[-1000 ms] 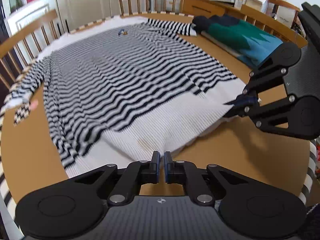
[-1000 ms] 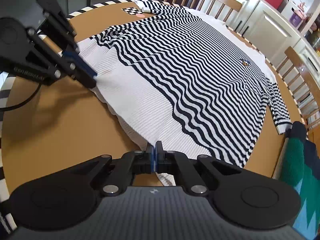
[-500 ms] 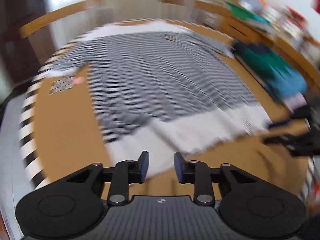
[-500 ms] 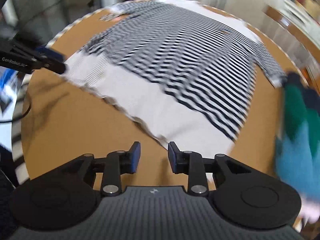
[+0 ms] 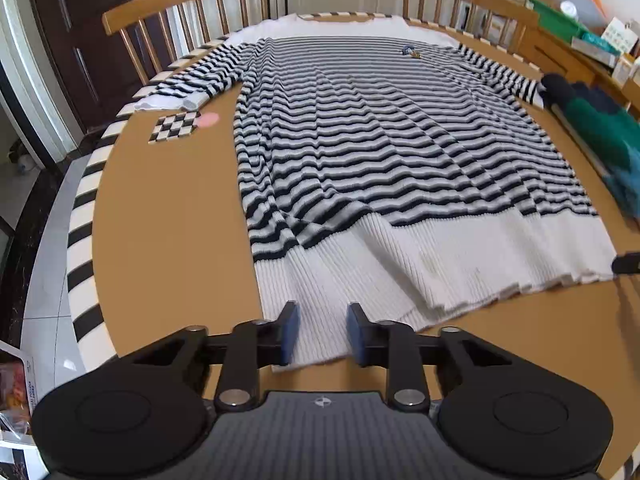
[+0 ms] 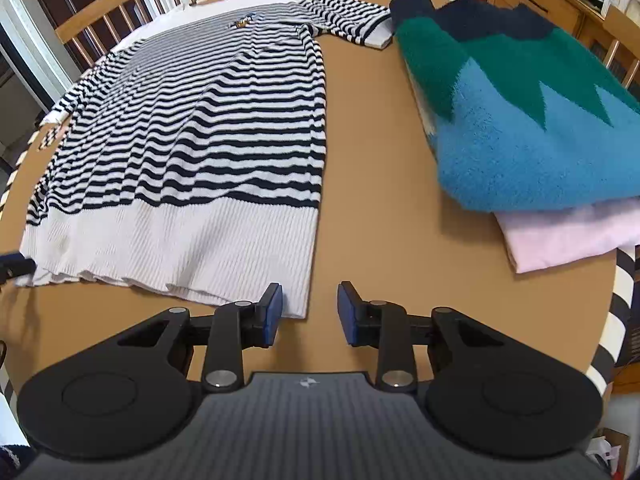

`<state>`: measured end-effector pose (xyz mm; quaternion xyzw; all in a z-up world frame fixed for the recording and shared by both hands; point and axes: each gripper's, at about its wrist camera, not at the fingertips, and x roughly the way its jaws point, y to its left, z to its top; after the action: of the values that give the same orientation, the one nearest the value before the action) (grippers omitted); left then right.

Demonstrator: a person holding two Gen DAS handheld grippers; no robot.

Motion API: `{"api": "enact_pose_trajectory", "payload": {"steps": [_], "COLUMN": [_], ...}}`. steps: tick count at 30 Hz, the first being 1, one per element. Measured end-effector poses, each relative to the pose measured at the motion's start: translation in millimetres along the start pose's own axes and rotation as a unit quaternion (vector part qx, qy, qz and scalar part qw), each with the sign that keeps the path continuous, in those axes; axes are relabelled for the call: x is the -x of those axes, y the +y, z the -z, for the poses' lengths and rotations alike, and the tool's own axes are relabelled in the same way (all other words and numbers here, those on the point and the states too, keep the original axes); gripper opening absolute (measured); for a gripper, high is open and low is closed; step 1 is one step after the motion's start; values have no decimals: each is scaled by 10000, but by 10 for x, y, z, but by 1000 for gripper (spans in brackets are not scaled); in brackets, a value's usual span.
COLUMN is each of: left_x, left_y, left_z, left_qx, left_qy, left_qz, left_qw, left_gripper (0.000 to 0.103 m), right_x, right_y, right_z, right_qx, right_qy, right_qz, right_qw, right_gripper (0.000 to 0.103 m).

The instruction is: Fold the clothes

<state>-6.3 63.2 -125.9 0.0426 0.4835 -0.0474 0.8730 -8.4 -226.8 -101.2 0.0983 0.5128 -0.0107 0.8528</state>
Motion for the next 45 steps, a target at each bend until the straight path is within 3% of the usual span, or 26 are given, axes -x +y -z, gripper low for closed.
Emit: {"api": "enact_pose_trajectory", "payload": {"steps": [2,4,6,14,27,32,34,35,37,45], "left_x": [-2,1,27,184,197,160,154,152,145,207], "left_y": [0,13,4,311,523,456,470,474,492,640], "left_z": [35,52,67,142,177,193,197,198,209,285], "left_qx": [-140,-206,-433,-364,317,79,126,130,163,394], "left_qy": [-37,-54,-18,148,365,299,290,281,229,241], "left_qz": [-38,-88,-197,-463,-342,-482,-523,-601,-713,-521], "left_qw": [9999,9997,9989,9982,9982,9984,9981,9977,9971,9976], "left_gripper": [11,7,5,4,4,6,12,22,33,52], "right_x": [-11,-28,-28,96,37,33,33,35,38,132], "right_y": [21,42,77,-32,-24,-9,-13,-10,0,-47], "right_z": [-1,-10,-17,-7,5,32,36,43,56,222], "right_qx": [34,90,187,351,401,485,489,497,504,512], "right_qy": [-44,-78,-78,23,157,130,123,111,86,83], "right_qz": [-64,-154,-161,5,138,160,159,178,210,363], "right_qw": [10000,9998,9997,9994,9990,9986,9986,9985,9985,9980], "right_gripper": [32,10,6,5,3,3,4,6,10,22]}}
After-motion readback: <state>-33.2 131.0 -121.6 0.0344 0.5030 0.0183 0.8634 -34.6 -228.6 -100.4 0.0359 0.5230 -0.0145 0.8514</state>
